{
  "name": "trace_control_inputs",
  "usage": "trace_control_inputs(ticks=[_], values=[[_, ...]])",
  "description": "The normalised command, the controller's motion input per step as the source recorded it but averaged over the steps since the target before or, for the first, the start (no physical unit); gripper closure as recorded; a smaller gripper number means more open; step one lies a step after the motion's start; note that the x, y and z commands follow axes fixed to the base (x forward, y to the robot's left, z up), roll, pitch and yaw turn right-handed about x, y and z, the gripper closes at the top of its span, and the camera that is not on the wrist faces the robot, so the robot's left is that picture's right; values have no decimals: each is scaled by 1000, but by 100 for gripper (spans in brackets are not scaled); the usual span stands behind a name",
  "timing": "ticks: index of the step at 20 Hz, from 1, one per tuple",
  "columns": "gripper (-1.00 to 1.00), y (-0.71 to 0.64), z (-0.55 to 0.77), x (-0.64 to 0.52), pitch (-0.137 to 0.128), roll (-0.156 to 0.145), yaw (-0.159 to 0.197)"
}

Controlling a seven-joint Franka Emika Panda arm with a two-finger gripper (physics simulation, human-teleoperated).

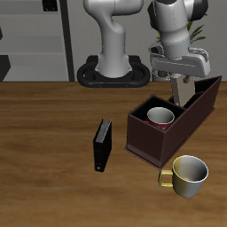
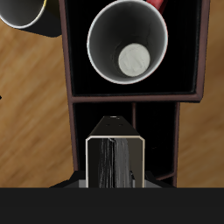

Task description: Place the red mug into the left desk caddy's right compartment and place the yellow book into the left desk caddy's back compartment

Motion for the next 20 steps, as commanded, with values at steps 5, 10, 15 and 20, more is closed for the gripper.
trace_control_inputs(ticks=[5, 10, 15, 20], values=[[100, 27, -125, 32, 22, 15, -6], [100, 48, -125, 49, 19, 3, 11], [100, 46, -164, 6, 30, 11, -3], [100, 17, -238, 41, 29, 1, 15]])
